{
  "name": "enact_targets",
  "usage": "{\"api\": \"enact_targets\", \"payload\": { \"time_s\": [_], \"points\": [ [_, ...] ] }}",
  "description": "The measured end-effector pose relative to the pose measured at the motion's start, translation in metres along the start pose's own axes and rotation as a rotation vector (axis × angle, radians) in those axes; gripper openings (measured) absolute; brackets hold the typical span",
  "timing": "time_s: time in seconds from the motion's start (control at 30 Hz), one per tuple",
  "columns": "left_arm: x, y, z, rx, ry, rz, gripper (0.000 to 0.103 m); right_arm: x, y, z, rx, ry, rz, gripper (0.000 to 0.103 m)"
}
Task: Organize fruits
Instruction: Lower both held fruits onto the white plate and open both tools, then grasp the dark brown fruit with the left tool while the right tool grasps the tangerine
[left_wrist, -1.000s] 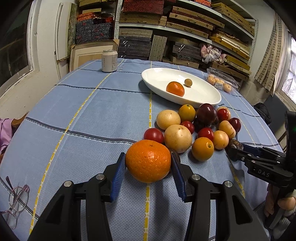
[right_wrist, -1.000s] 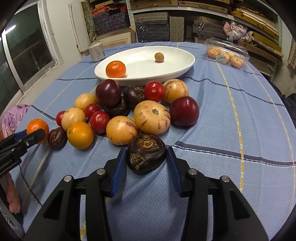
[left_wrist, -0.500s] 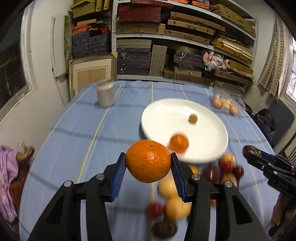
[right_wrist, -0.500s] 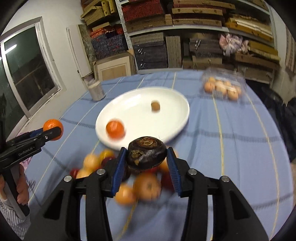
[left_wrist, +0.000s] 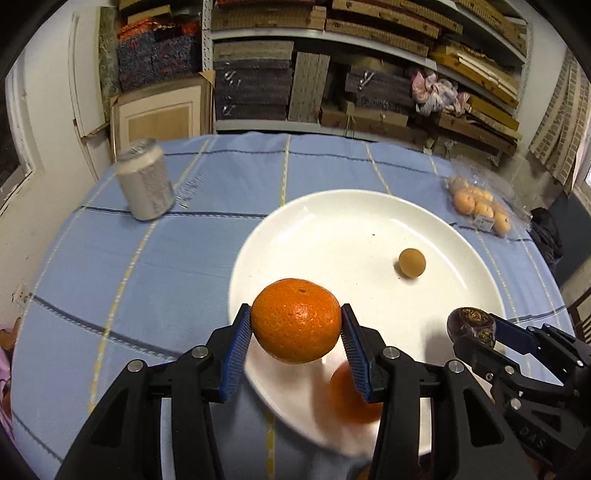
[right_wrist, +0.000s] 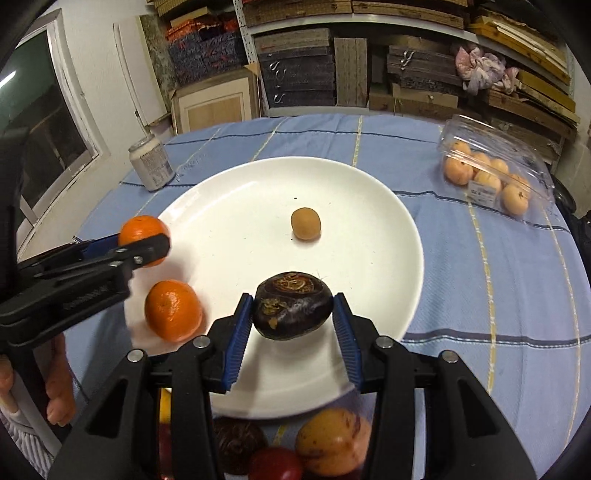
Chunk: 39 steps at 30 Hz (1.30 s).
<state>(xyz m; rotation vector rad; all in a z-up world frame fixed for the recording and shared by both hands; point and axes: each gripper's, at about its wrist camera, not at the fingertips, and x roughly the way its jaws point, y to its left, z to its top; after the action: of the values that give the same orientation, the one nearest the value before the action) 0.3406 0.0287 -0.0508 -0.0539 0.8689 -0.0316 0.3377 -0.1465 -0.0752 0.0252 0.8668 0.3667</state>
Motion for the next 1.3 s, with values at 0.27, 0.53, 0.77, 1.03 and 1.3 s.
{"api": "enact_targets", "payload": {
  "time_s": [0.27,0.53,0.77,1.03,1.3],
  "points": [
    [0.006,-0.001,-0.002,0.009,0.006,-0.005,0.071,0.007,-0.001,-0.002,-0.006,0.015,-0.023,0.045],
    [-0.102,0.022,-0.018,-0.021,-0.172,0.09,0.095,-0.119,-0.015,-0.014,0.082,-0.279,-0.019,0.085],
    [-0.15,0.028,-0.116,0.004,-0.186,0.133,0.099,-0.156,-0.023,-0.106,0.151,-0.369,-0.018,0.089],
    [-0.143,0.011,-0.195,0.065,-0.108,0.139,0.099,-0.144,-0.011,-0.151,0.084,-0.325,-0.078,0.094],
    [-0.128,0.02,-0.199,0.011,-0.027,0.047,0.099,-0.14,-0.016,-0.149,0.109,-0.306,-0.07,0.095]
  ]
}}
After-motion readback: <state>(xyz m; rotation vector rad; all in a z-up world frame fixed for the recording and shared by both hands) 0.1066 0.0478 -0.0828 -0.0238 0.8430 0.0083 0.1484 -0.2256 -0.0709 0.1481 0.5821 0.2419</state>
